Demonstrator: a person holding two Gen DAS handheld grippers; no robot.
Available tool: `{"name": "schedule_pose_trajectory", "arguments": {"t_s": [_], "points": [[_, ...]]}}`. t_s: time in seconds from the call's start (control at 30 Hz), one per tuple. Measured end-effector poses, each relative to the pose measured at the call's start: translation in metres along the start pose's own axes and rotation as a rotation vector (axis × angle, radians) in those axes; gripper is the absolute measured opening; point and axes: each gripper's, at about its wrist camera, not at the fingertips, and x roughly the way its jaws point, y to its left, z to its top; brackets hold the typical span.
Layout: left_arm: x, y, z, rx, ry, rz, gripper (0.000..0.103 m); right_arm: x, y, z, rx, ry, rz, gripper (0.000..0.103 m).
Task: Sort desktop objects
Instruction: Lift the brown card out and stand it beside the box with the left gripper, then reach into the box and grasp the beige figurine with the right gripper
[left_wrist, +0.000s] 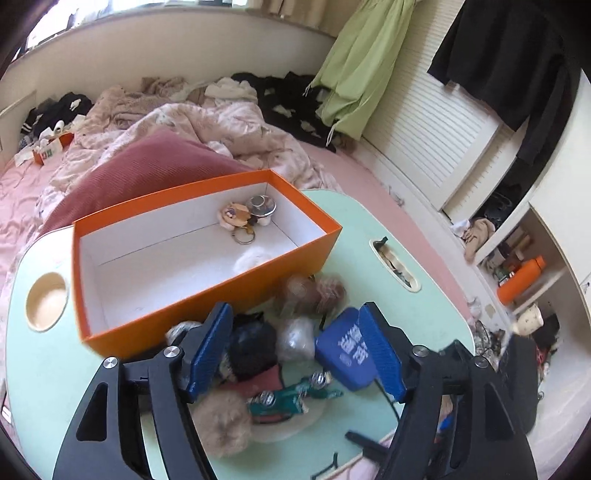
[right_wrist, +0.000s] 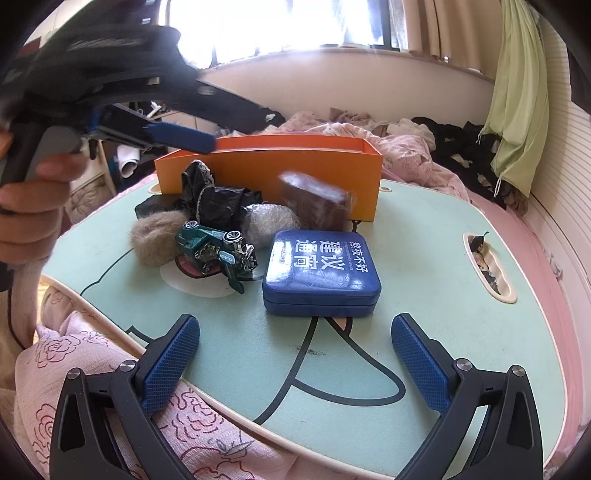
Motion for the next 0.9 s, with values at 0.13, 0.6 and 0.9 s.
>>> {"name": "schedule_pose_trajectory", "arguments": {"t_s": [0.13, 0.6, 0.9], "points": [[-0.024, 0.005, -0.031, -0.008, -0.030, 0.063, 0.071, 0.000, 0.000, 0.000, 0.000, 0.000, 0.000, 0.103], [-0.008, 0.024, -0.117, -0.004, -0.103, 0.456, 0.084, 0.000, -0.001, 0.000, -0.001, -0.001, -0.001, 0.103], [-0.001, 0.026, -0.120, 0.007, -0.153, 0.373, 0.103, 0.000, -0.002, -0.001, -0.001, -0.001, -0.001, 0.103]]}}
